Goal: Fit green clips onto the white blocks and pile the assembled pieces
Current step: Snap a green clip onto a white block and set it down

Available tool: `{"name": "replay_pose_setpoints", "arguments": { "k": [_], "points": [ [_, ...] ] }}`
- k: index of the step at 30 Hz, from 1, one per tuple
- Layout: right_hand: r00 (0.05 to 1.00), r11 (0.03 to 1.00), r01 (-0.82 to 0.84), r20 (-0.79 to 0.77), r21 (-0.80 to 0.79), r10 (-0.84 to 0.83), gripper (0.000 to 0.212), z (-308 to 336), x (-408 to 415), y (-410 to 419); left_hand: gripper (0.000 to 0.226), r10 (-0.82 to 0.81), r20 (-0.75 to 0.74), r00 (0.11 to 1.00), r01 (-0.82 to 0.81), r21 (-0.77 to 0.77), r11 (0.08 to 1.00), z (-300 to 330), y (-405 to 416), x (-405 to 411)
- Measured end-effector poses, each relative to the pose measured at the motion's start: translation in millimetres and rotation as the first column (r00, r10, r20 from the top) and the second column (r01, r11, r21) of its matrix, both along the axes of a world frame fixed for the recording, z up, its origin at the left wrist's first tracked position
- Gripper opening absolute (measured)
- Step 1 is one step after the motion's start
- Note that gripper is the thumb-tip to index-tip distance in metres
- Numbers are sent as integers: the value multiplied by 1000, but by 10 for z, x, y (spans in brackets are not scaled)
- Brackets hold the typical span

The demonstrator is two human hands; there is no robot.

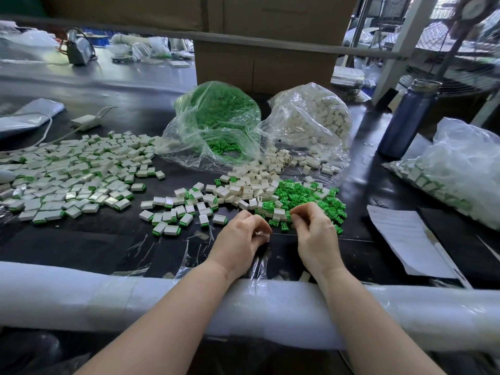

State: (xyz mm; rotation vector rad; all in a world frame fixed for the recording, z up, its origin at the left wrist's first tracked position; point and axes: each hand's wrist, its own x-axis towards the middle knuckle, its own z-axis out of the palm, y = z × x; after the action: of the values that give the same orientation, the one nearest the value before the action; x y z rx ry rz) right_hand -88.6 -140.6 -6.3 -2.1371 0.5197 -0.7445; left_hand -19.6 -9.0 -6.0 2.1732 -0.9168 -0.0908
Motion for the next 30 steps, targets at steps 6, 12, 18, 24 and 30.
{"name": "replay_pose_setpoints", "arguments": {
  "k": [6, 12, 18, 24, 30],
  "points": [
    [992, 967, -122, 57, 224, 112, 23, 16, -3, 4, 6, -14, -138, 990, -11, -183, 983, 3, 5, 6],
    [974, 896, -224, 130, 384, 187, 20, 31, -10, 16, 12, -37, -252, 967, -34, -271, 962, -39, 7, 43],
    [963, 874, -264, 166, 408, 213, 21, 47, -25, -1, 22, -46, -251, 967, -25, -274, 961, -40, 4, 34],
    [957, 895, -287, 128, 341, 258, 22, 51, -16, 18, 13, -72, -274, 959, -9, -282, 960, -23, 16, 38],
    [953, 888, -303, 114, 347, 280, 22, 52, -19, 36, 15, -80, -314, 946, -21, -307, 952, -19, 15, 49]
  ]
}}
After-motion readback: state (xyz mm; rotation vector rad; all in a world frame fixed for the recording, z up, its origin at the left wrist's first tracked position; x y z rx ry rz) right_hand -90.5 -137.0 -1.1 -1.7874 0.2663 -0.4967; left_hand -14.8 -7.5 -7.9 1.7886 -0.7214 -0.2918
